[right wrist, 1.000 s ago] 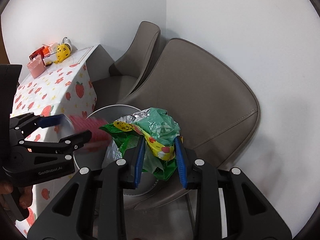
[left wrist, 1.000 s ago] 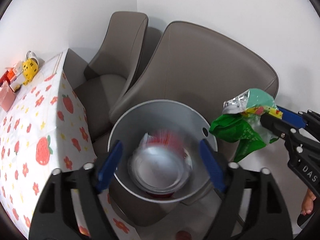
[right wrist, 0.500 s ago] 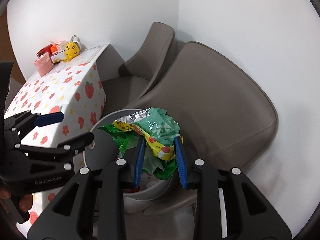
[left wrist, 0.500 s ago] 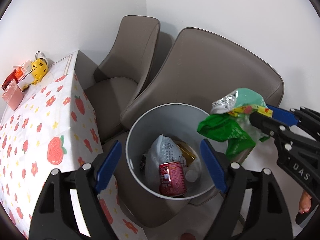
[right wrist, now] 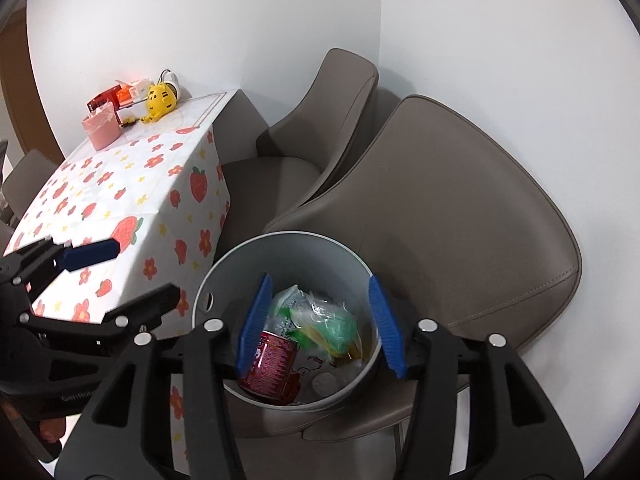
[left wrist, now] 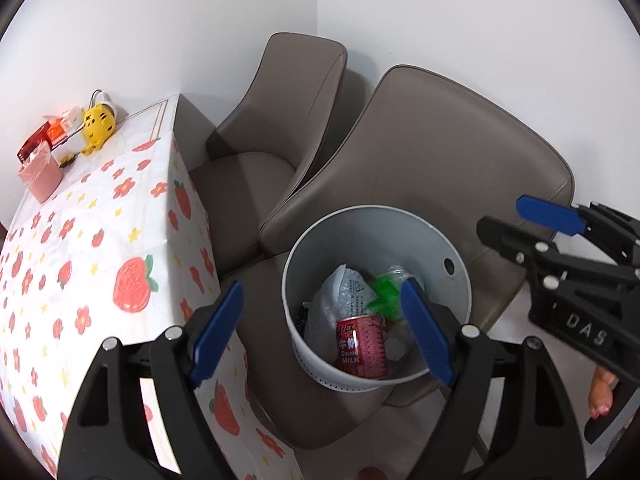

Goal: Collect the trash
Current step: 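Open both tools to drop the can and wrapper into the bin, then move both open tools back to the black bag and white paper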

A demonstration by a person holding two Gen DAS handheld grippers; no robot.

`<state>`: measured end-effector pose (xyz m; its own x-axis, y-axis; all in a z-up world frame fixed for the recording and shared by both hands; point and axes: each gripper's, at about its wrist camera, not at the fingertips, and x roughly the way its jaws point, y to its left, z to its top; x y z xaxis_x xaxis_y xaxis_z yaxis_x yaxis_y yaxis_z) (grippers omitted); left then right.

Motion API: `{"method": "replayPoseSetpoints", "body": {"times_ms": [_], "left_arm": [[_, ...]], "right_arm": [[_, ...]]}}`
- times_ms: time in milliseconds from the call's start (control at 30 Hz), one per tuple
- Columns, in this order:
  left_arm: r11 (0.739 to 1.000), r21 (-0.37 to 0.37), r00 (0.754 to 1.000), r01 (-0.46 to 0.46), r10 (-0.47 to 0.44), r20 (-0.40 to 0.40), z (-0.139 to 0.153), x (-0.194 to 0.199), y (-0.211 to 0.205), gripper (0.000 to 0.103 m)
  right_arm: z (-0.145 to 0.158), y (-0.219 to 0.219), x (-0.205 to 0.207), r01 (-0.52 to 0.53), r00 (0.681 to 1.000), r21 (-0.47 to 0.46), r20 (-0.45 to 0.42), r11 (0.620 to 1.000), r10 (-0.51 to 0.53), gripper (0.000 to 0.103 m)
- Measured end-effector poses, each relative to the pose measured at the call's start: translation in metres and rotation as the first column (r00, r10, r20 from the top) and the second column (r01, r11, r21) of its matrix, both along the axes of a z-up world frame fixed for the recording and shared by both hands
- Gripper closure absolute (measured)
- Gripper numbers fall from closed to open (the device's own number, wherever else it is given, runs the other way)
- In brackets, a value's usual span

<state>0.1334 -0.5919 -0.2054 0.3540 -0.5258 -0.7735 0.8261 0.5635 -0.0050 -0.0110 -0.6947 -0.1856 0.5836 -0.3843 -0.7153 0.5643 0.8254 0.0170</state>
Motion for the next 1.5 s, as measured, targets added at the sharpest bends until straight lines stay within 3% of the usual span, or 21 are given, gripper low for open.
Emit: {"method": "replayPoseSetpoints", "body": {"times_ms": [467,700,900,1167,1300,1500], "left_arm": [[0.997,-0.033,0.997,-0.074,0.074,0.014,0.026,-0.002,0.062,0.022],[0.986,-0.041,0.986,-0.164,0.165,0.021,0.037,-0.002,0.126,0.022],[0.958,-0.05,0.959,-0.282,0.283,0.01,0.044,-0.001,0.2,0.022],[0.888,-0.044,0.889,-0.458,0.459,0.017,0.051,0.001,0.326,0.022],[0.837,-0.044,0.837,-0.545,0.546,0.026,0.056,0.007,0.388,0.022],[0.74,-0.045,0.74,-0.671,0.672,0.029,0.057,0.012,0.485,0.022]], "right_arm": [[0.028,0.046,0.0,-0.063,0.998,-0.046,0.011,0.997,0.064,0.053],[0.035,0.099,0.011,-0.163,0.987,-0.058,-0.005,0.985,0.163,0.051],[0.036,0.164,0.036,-0.286,0.958,-0.054,-0.015,0.957,0.286,0.051],[0.042,0.275,0.072,-0.47,0.882,-0.047,-0.002,0.881,0.471,0.051],[0.041,0.338,0.093,-0.56,0.828,-0.042,-0.004,0.827,0.56,0.051],[0.042,0.424,0.115,-0.671,0.741,-0.039,-0.002,0.74,0.672,0.051]]}}
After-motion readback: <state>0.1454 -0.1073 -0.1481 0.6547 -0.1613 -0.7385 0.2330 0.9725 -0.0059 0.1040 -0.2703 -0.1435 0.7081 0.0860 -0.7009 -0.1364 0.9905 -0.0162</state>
